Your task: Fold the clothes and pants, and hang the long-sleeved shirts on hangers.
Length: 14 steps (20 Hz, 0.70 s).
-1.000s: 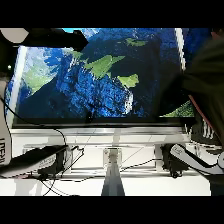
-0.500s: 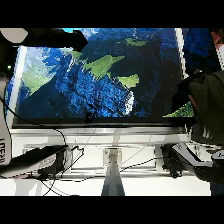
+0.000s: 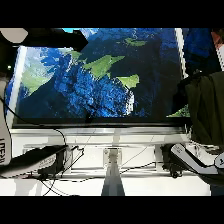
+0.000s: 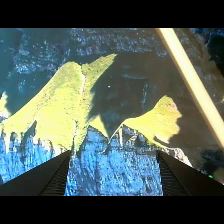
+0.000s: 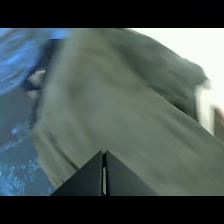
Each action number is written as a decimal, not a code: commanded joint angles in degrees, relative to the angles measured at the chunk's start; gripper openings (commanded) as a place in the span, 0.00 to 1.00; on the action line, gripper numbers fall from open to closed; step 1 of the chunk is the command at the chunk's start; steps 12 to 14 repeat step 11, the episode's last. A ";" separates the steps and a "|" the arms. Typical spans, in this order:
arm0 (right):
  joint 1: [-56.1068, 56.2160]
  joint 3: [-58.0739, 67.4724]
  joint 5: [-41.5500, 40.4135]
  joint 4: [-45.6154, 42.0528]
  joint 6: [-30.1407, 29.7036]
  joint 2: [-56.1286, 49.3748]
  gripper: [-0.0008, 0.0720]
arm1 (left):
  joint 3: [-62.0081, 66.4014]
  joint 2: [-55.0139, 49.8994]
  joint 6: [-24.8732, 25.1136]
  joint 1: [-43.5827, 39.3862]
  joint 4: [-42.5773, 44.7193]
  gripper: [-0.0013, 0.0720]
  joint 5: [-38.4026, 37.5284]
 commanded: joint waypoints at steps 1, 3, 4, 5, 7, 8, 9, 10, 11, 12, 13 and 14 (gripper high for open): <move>15.63 0.00 -8.87 -1.84 -8.96 -1.95 0.05 | 0.02 0.00 0.00 0.07 0.02 0.80 0.00; 23.98 0.00 -13.46 -2.60 -12.50 -3.34 0.04 | 0.04 0.00 0.00 0.07 0.02 0.80 0.00; 27.36 0.00 -14.86 -4.13 -13.46 -4.04 0.04 | 0.04 0.00 0.00 0.07 0.02 0.80 0.00; 30.21 0.00 -15.89 -5.68 -13.49 -4.68 0.04 | 0.04 0.00 0.00 0.07 0.02 0.80 0.02; 34.07 0.00 -17.03 -6.69 -13.40 -5.97 0.04 | 0.02 0.00 0.00 0.04 0.02 0.80 0.00; 35.26 0.00 -17.00 -6.25 -13.38 -6.49 0.04 | 0.04 0.00 0.00 0.04 0.02 0.80 0.00; 36.02 0.00 -16.85 -5.81 -13.35 -6.86 0.05 | 0.04 0.00 0.00 0.07 0.02 0.80 0.00; 36.48 0.00 -16.63 -5.73 -13.35 -7.02 0.05 | 0.04 0.00 0.00 0.07 0.02 0.80 0.00; 36.59 0.00 -16.63 -5.68 -13.35 -7.02 0.05 | 0.04 0.00 0.00 0.04 0.02 0.80 0.00; 36.59 0.00 -16.63 -5.68 -13.35 -7.02 0.05 | 0.04 0.00 0.00 0.04 0.02 0.80 0.00; 36.59 0.00 -16.63 -5.68 -13.35 -7.02 0.05 | 0.04 0.00 0.00 0.04 0.02 0.80 0.00; 36.59 0.00 -16.63 -5.68 -13.35 -7.02 0.05 | 0.04 0.00 0.00 0.04 0.02 0.80 0.00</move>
